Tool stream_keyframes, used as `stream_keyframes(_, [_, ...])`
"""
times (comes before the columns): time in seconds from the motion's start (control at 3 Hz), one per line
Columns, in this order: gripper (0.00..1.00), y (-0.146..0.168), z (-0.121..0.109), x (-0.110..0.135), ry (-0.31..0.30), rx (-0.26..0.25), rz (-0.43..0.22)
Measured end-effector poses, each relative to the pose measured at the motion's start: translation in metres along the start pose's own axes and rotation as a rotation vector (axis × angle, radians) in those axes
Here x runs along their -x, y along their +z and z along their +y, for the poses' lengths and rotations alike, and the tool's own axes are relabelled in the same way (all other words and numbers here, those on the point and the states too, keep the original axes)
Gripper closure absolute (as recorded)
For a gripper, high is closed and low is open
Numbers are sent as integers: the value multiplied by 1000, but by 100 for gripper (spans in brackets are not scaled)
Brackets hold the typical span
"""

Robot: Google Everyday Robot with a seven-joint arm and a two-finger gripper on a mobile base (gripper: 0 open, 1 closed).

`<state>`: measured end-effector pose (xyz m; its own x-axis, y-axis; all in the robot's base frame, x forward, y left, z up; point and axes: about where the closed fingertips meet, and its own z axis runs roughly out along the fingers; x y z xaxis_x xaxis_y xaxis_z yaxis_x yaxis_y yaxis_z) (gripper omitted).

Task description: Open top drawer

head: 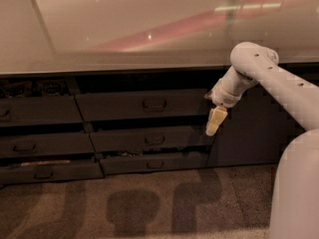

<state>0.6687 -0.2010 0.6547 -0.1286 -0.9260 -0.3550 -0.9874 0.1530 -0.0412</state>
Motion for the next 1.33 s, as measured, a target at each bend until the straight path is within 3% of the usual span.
stream_keyframes(0.33, [0, -30, 13, 13, -31, -69, -26])
stream_keyframes(0.67, [0, -31, 13, 13, -43, -68, -23])
stream_keyframes(1.0, [0, -33, 13, 13, -101, -63, -6])
stream_keyframes(1.33, [0, -32, 16, 18, -188, -22, 91])
